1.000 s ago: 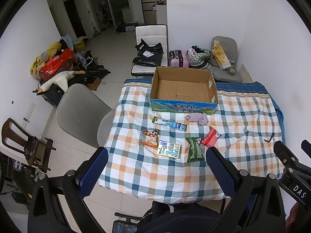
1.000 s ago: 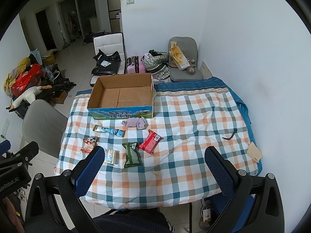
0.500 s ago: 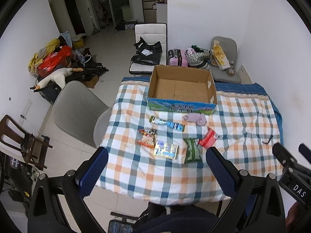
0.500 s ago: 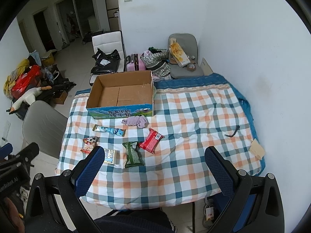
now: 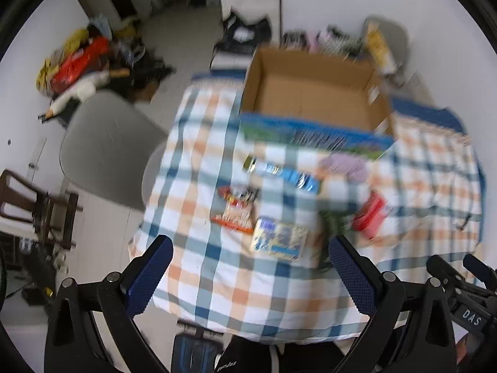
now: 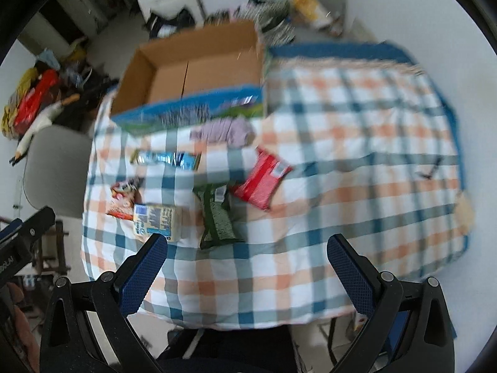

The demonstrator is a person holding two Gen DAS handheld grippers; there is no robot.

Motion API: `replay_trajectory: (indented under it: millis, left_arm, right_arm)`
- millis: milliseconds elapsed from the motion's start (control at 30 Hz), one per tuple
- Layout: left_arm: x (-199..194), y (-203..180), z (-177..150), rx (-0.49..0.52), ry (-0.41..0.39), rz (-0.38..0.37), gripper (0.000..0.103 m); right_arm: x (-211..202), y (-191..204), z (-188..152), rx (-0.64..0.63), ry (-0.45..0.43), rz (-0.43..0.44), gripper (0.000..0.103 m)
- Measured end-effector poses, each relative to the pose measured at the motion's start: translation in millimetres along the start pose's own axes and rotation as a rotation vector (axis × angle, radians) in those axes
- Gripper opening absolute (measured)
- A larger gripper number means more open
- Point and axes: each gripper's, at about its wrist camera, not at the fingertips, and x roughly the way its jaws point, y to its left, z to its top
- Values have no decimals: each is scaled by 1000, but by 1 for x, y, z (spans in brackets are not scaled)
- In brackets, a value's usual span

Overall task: Organize soft objects
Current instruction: 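Grasp the green snack bag with the right tool while the left tool grasps the milk carton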

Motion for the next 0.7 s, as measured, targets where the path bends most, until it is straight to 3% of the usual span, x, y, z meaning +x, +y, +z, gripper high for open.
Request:
replay_trajectory:
  millis: [133,300,367,467,533,567,633,700]
  left_arm:
    - [73,18,-1,-104,174,-49,103]
    - [163,35,-8,-348,401,-198,103]
    - [188,36,-14,-438,470,-252,103]
    - [216,33,-19,-544,550,-326,103]
    - [230,29,-17,-579,578,-332,103]
    - [239,26,-17,-591,598,-322,103]
    - [252,22,-19,-607,624,-297,103]
    - [260,18,-19,-607,622,-279,96]
  right_arm:
    - [79,-1,10,-5,93,33,103]
    - [169,10,22,-8,200,64,92]
    - [192,17,23,-9,240,81,83]
    - [216,27,21,-17,277,100,82]
    - [232,31,20,-24,297,103,79]
    - [242,33,19,-25,314,105,66]
    - [255,34,17,-19,353,119,52]
    - [262,31,15,6,378,133,49]
